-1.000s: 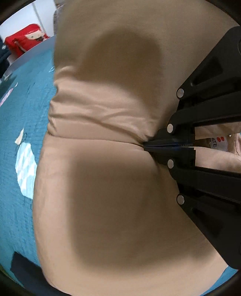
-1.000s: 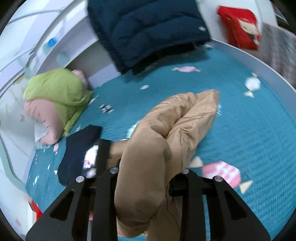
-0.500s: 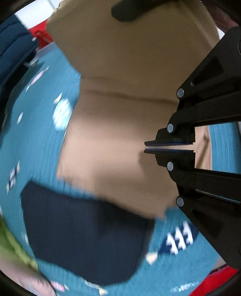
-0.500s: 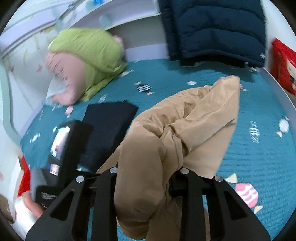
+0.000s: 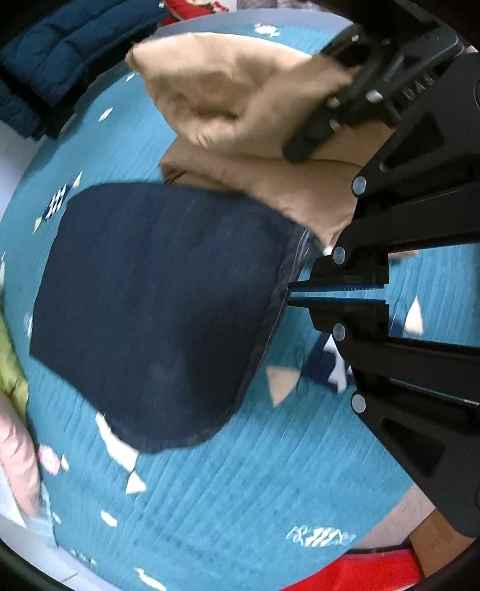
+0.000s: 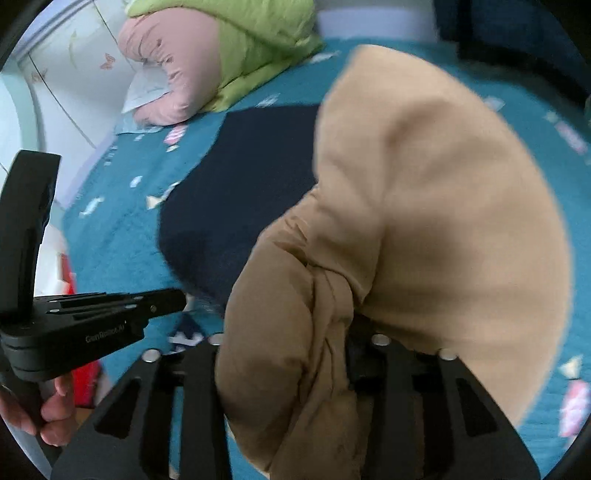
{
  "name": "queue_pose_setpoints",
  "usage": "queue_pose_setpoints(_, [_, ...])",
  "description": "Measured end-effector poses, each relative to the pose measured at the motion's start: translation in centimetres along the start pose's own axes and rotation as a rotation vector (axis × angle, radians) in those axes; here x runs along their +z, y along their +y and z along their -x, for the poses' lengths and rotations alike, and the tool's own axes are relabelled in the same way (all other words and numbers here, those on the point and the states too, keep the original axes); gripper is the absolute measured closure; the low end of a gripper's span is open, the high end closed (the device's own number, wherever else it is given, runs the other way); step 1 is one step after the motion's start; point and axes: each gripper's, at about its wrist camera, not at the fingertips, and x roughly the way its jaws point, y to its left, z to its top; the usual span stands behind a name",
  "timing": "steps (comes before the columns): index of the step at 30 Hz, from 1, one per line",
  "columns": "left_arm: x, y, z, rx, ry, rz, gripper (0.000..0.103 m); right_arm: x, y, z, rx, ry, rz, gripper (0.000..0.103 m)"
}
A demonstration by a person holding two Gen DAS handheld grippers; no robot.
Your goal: Fold large clothes
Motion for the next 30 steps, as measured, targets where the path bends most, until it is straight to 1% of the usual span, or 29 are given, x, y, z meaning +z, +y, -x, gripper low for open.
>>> queue_pose_setpoints(1, [0.1,0.1,-0.1,0.006,-0.003,0.001,0.098,0.1,0.0,-0.2,0.048,0.005,-0.024,0.044])
queue_pose_setpoints(2, [0.3,0.3,-0.1,0.013,-0.005,0.006,0.097,0.1,0.0,-0.4,0.129,0.009,-0.065,0.034])
queue_pose_setpoints(4, [0.4,0.7,0.1,0.008,-0.013,0.016,0.094,0.0,-0.1,-0.3,0.211,0.012,-0.111,0.03])
queue_pose_setpoints(6, [0.6,0.9,0.4,0.012,-0.02,0.023,0.094,-0.1,-0.6,0.0,0.272,0.007,-0.162,0.029])
queue_pose_setpoints(7, [0.7,1.0,0.8,0.013,-0.032,0.024,0.094,-0.2,-0.9,0.2,0.317,0.014,-0.187,0.029])
queue_pose_setpoints(8, [0.8,0.9,0.9,0.013,-0.04,0.022,0.094,-0.2,-1.2,0.2,0.374,0.03,-0.216,0.029])
queue_pose_setpoints(11, [1.0,0.7,2.0,0.005,-0.063,0.011,0.093,-0.9,-1.8,0.3,0.599,0.102,-0.325,0.031])
queue_pose_setpoints(12, [1.2,0.5,2.3,0.002,-0.07,0.01,0.09,-1.1,-1.8,0.2,0.617,0.127,-0.333,0.031])
queue_pose_setpoints(14, [1.5,0.3,2.8,-0.001,-0.083,0.01,0.09,-1.9,-1.2,-0.6,0.629,0.173,-0.336,0.031])
queue_pose_setpoints(15, [1.6,0.1,3.2,0.005,-0.097,0.009,0.09,-2.4,-1.0,-0.8,0.617,0.192,-0.339,0.031])
queue_pose_setpoints(16, [1.6,-0.2,3.7,0.013,-0.112,0.002,0.09,-2.7,-0.9,-0.6,0.6,0.199,-0.335,0.035])
queue_pose_setpoints(17, [1.6,-0.5,4.0,0.017,-0.121,-0.007,0.09,-3.0,-0.9,0.3,0.582,0.173,-0.323,0.04])
queue_pose_setpoints(19, [1.4,-1.4,4.8,0.005,-0.14,-0.039,0.09,-3.2,-1.6,2.9,0.543,0.11,-0.304,0.043])
queue_pose_setpoints(20, [1.3,-1.8,5.1,-0.006,-0.142,-0.054,0.09,-3.2,-2.0,4.5,0.511,0.063,-0.296,0.05])
queue_pose_setpoints(21, [1.1,-2.7,5.2,-0.025,-0.14,-0.079,0.09,-3.4,-2.7,6.8,0.44,-0.012,-0.285,0.059])
queue_pose_setpoints(22, [0.9,-3.6,5.3,-0.045,-0.137,-0.103,0.09,-3.2,-3.4,8.6,0.35,-0.071,-0.274,0.063])
queue_pose_setpoints(23, [0.8,-4.7,5.2,-0.067,-0.134,-0.134,0.09,-2.8,-3.6,9.4,0.268,-0.109,-0.267,0.071])
queue_pose_setpoints(24, [0.6,-5.7,5.0,-0.088,-0.128,-0.166,0.09,-2.6,-4.3,11.0,0.134,-0.163,-0.256,0.074])
queue_pose_setpoints(25, [0.4,-6.8,4.6,-0.109,-0.117,-0.193,0.09,-2.5,-4.9,12.0,0.037,-0.204,-0.25,0.079])
queue_pose_setpoints(26, [0.2,-8.3,3.6,-0.148,-0.077,-0.222,0.09,-2.4,-5.5,12.4,-0.025,-0.219,-0.255,0.082])
queue_pose_setpoints(27, [0.0,-9.1,2.4,-0.166,-0.033,-0.229,0.09,-2.4,-6.2,12.2,-0.054,-0.193,-0.278,0.085])
queue_pose_setpoints(28, [-0.2,-9.5,1.0,-0.154,0.01,-0.222,0.09,-2.6,-6.8,11.6,-0.061,-0.157,-0.313,0.087])
queue_pose_setpoints(29, [-0.7,-9.5,-0.8,-0.105,0.048,-0.203,0.091,-3.0,-7.1,10.9,-0.071,-0.118,-0.345,0.088])
queue_pose_setpoints(30, [-1.0,-9.1,-2.0,-0.087,0.064,-0.186,0.091,-3.7,-7.0,10.0,-0.09,-0.075,-0.355,0.088])
